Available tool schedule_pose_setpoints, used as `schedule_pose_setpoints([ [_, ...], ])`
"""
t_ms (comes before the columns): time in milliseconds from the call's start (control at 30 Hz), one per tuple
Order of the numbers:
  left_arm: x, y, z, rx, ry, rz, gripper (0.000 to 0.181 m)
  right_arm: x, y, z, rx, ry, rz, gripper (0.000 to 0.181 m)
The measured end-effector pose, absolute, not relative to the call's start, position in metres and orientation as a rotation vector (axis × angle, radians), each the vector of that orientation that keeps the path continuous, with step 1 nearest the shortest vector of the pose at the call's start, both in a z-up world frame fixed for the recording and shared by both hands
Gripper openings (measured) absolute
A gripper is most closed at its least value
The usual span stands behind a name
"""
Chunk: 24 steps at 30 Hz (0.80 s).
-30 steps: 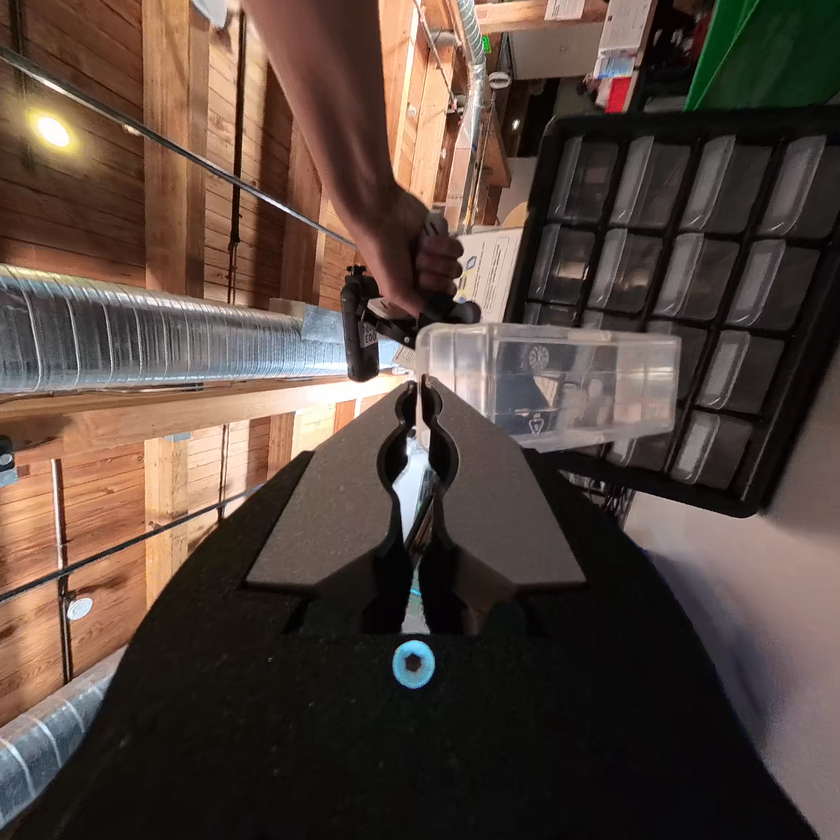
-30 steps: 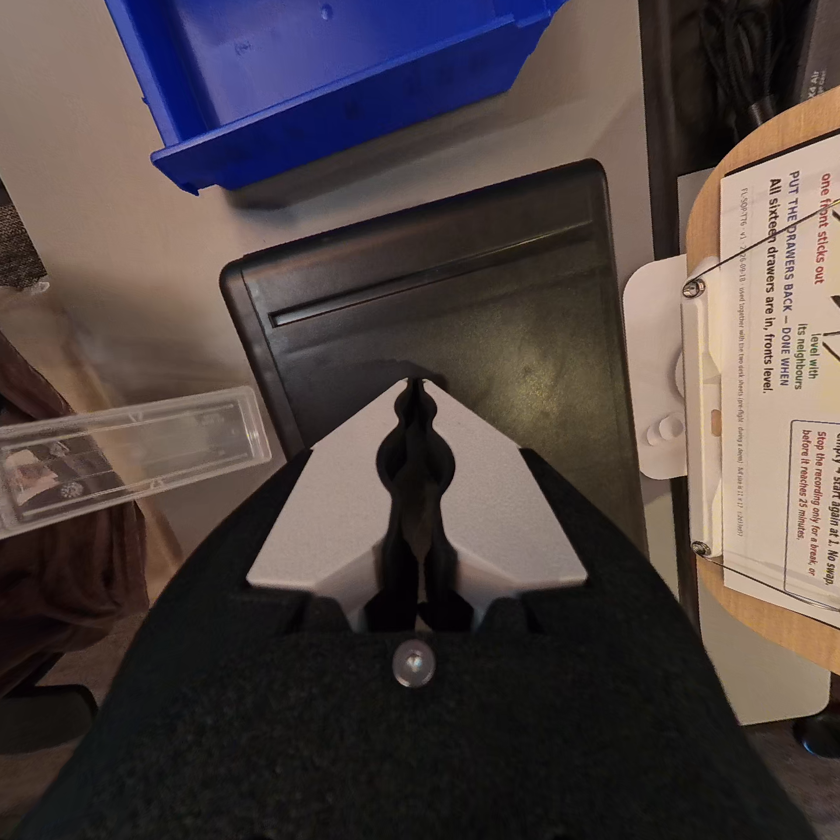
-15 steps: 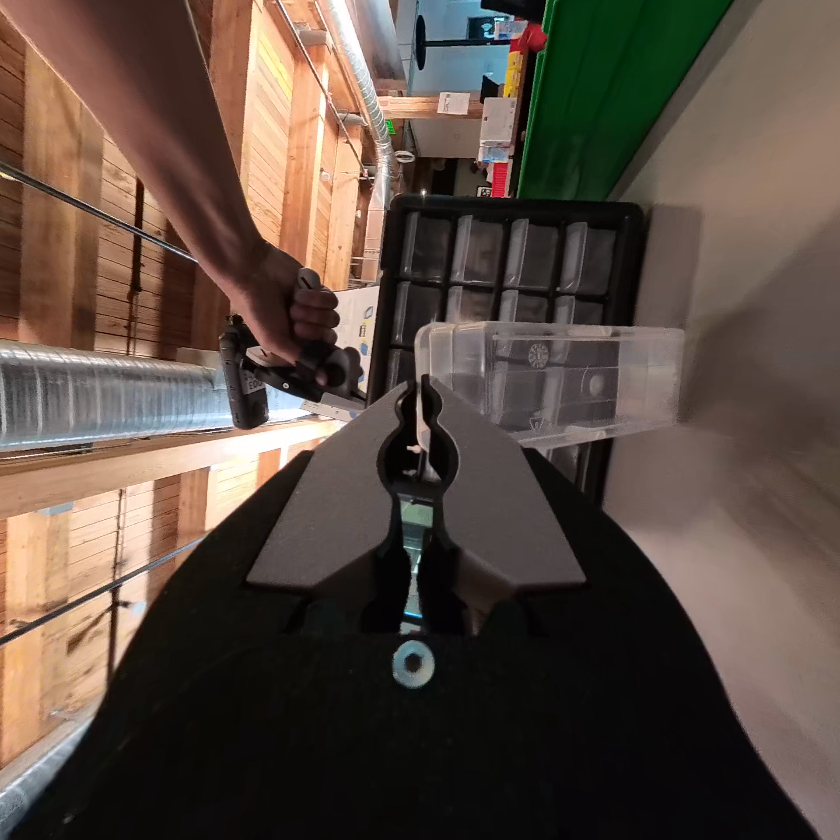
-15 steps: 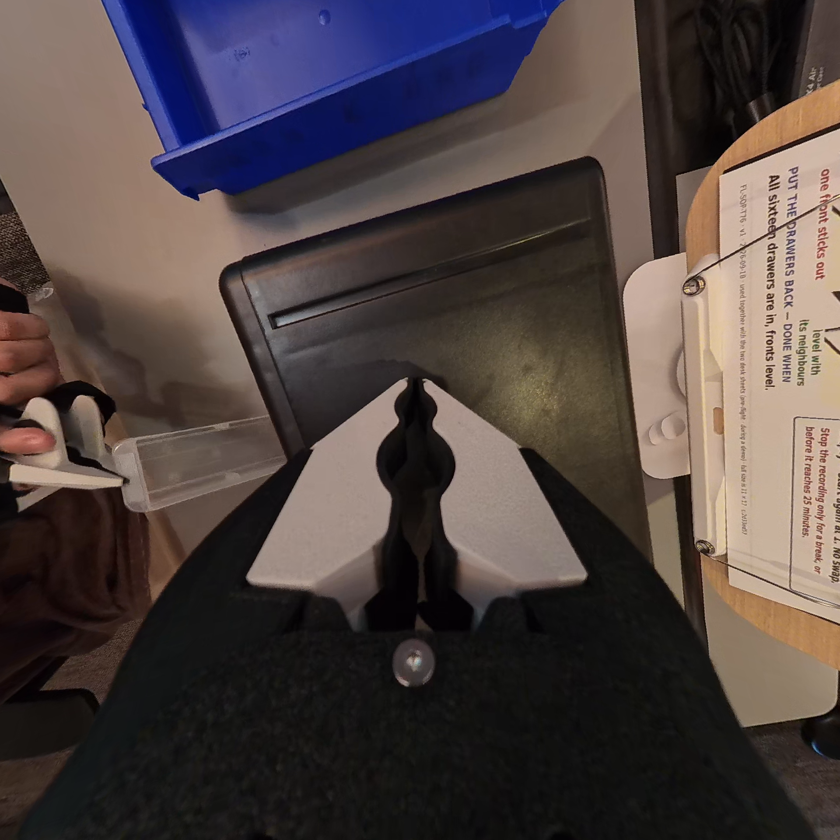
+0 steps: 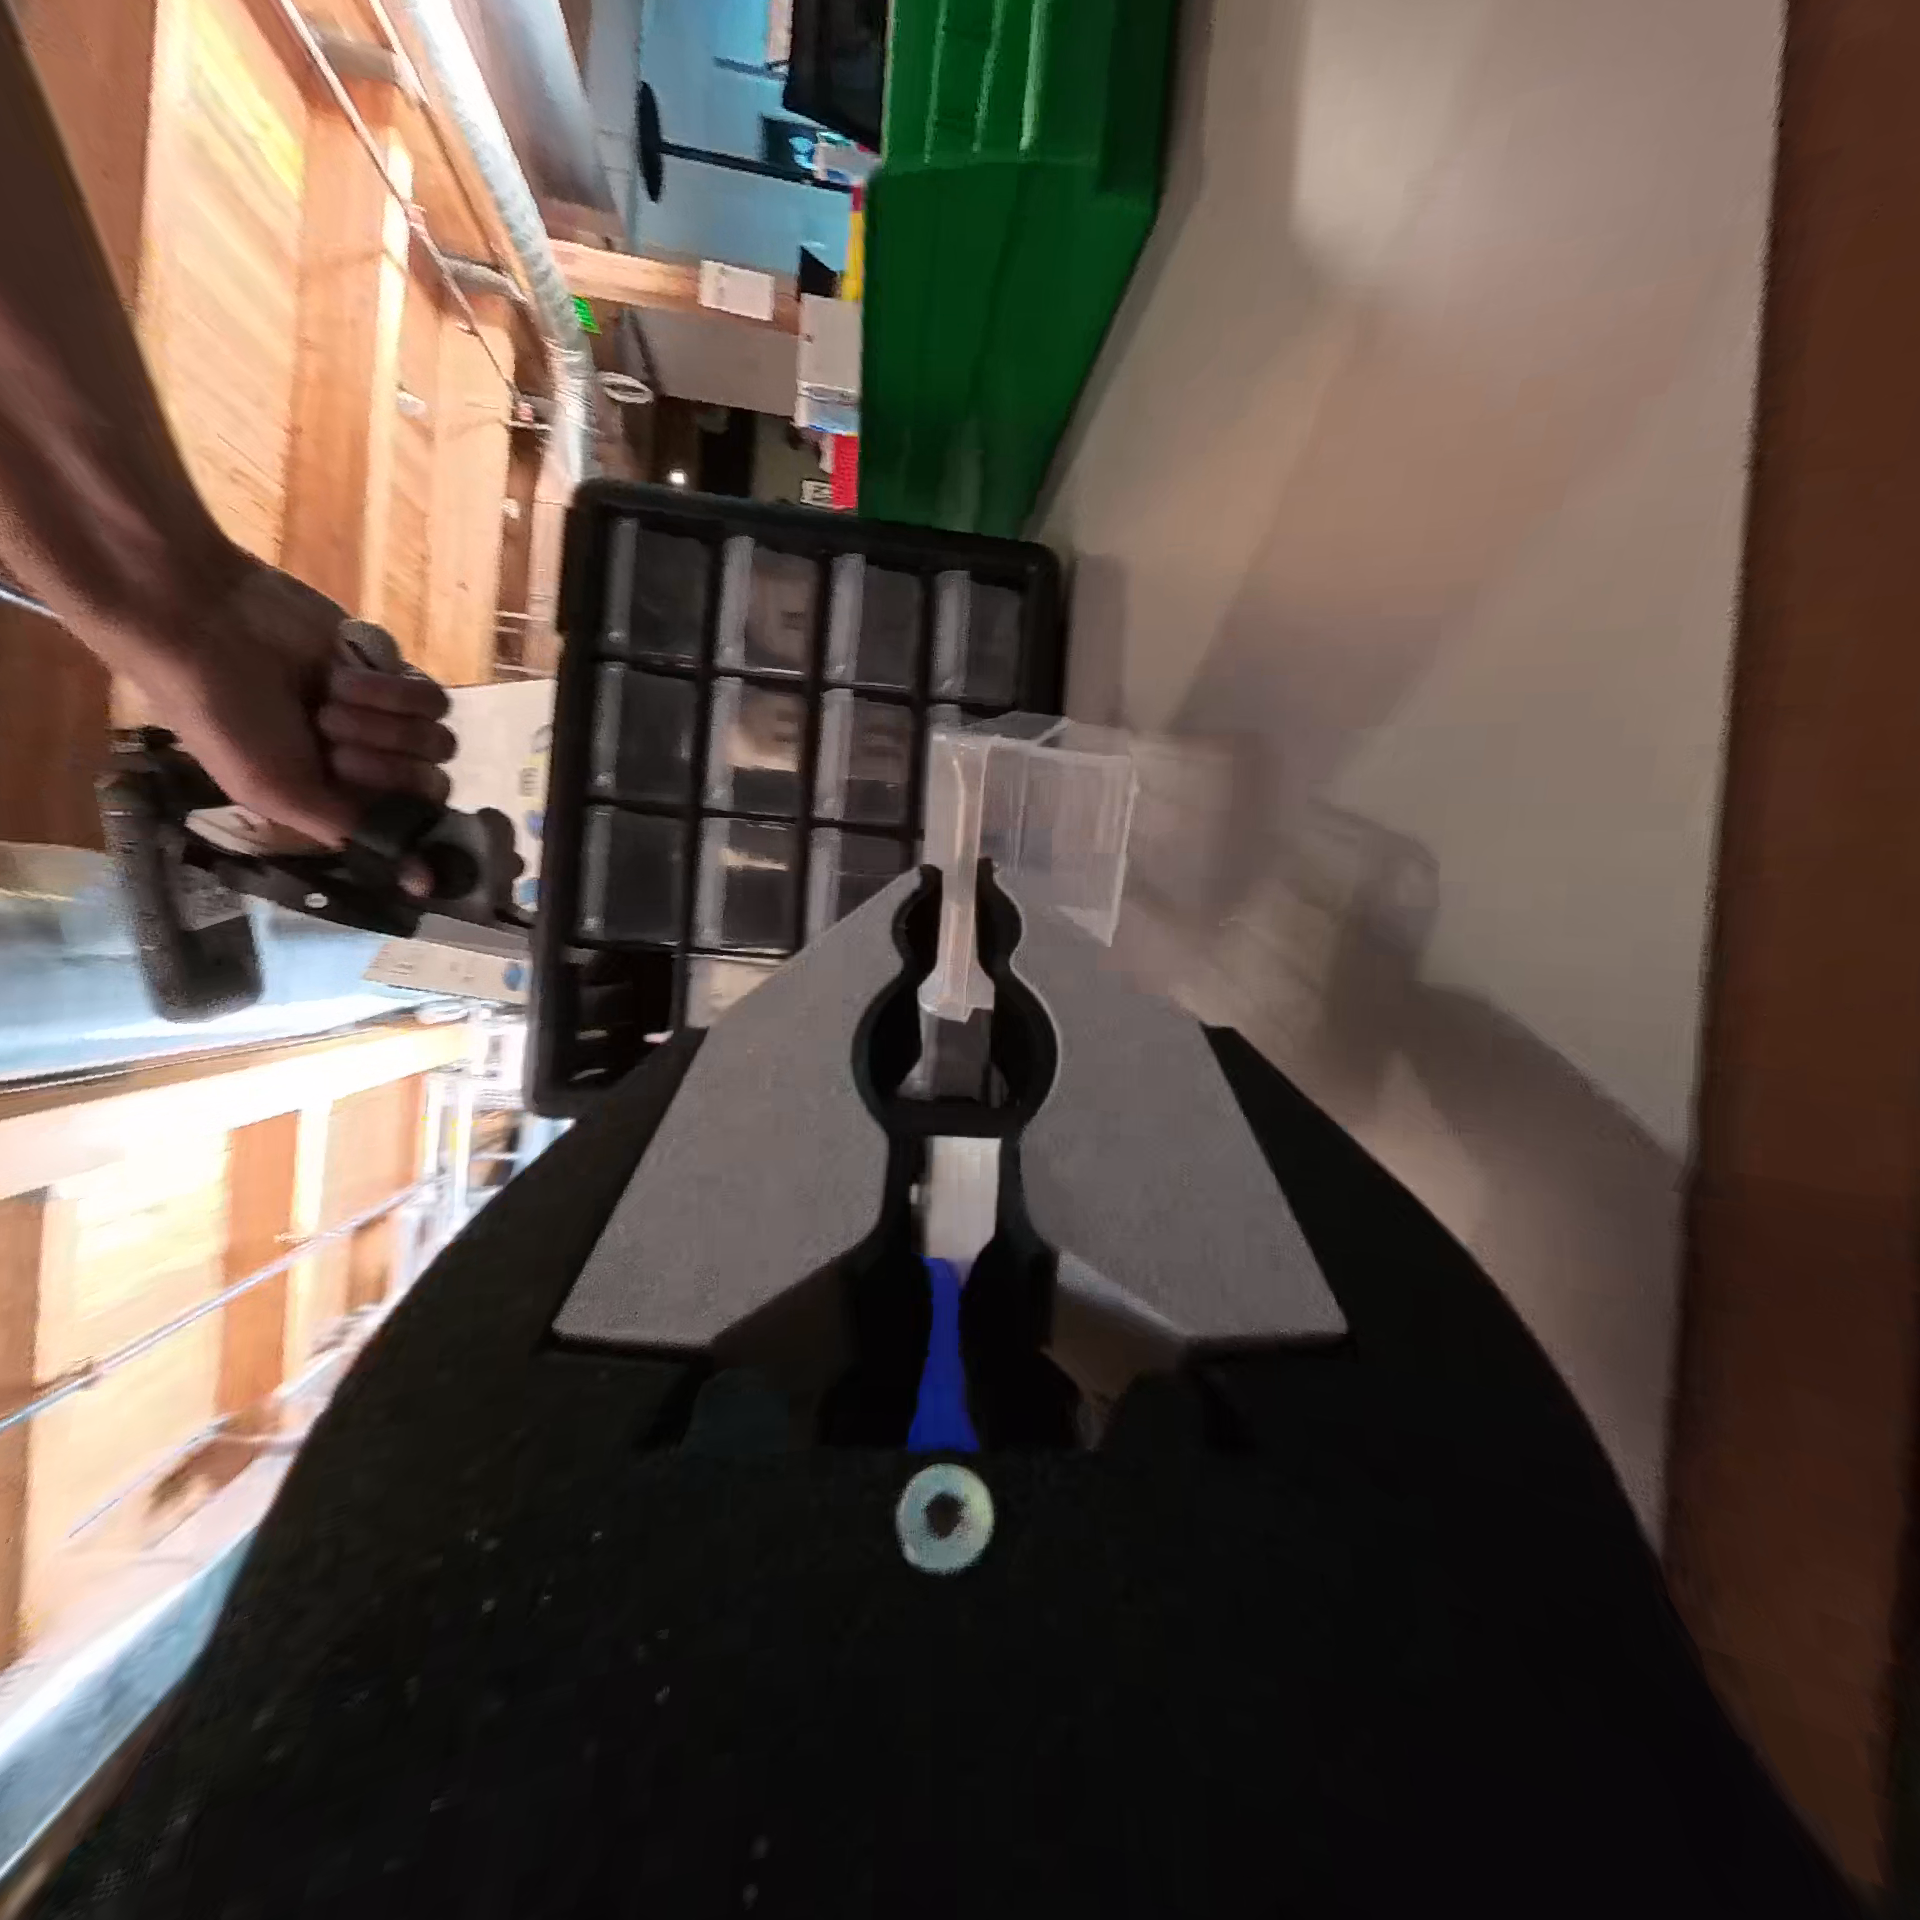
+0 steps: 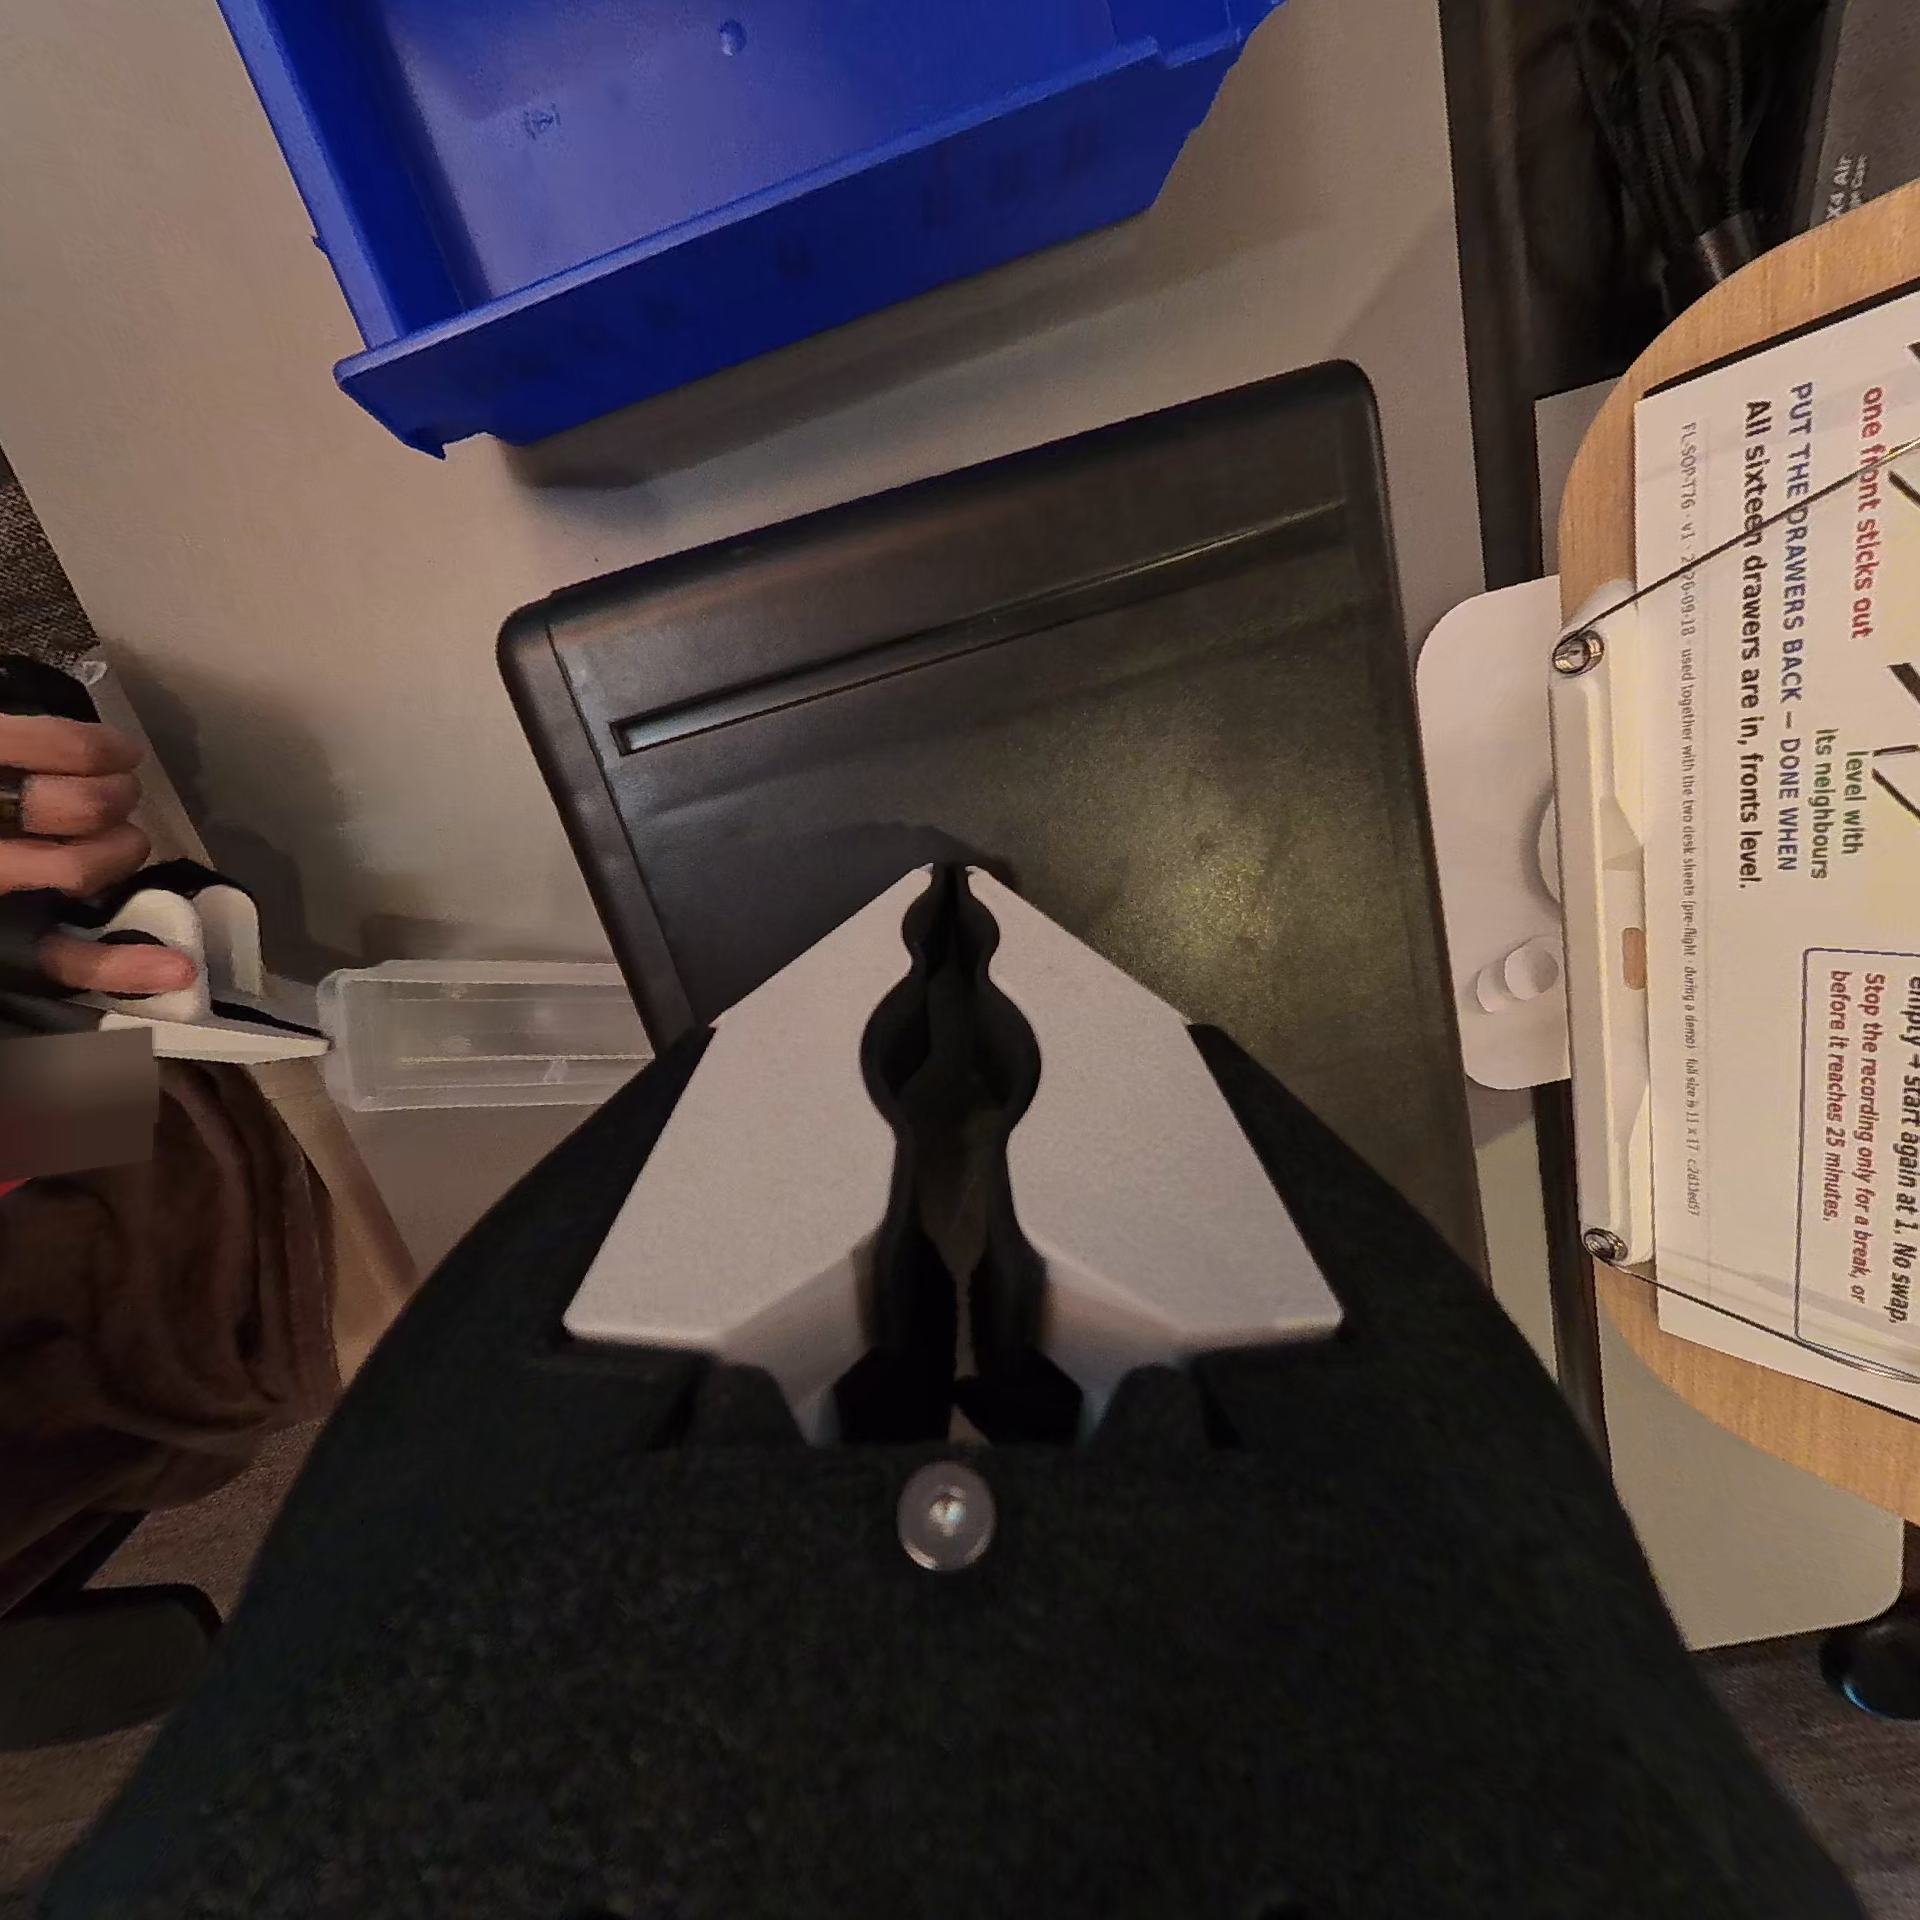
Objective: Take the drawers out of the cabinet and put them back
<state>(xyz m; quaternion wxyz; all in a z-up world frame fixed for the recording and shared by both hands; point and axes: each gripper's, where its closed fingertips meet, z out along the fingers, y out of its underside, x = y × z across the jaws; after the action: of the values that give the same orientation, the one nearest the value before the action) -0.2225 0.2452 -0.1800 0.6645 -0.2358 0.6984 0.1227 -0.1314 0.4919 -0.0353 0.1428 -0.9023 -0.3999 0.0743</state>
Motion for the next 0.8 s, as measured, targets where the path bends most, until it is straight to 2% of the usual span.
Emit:
schedule_pose_setpoints([
  [367, -0.233, 0.25, -0.22, -0.602, 1.747, 0.287, 0.007, -0.131, 0.492, -0.035, -2.613, -1.149, 0.208, 0.0],
  [533, -0.246, 0.257, -0.224, -0.726, 1.778, 0.242, 0.025, -0.132, 0.493, -0.035, -2.623, -1.13, 0.241, 0.0],
  [800, -0.271, 0.261, -0.204, -1.221, 1.673, -0.112, 0.034, -0.131, 0.493, -0.035, -2.586, -1.083, 0.326, 0.0],
])
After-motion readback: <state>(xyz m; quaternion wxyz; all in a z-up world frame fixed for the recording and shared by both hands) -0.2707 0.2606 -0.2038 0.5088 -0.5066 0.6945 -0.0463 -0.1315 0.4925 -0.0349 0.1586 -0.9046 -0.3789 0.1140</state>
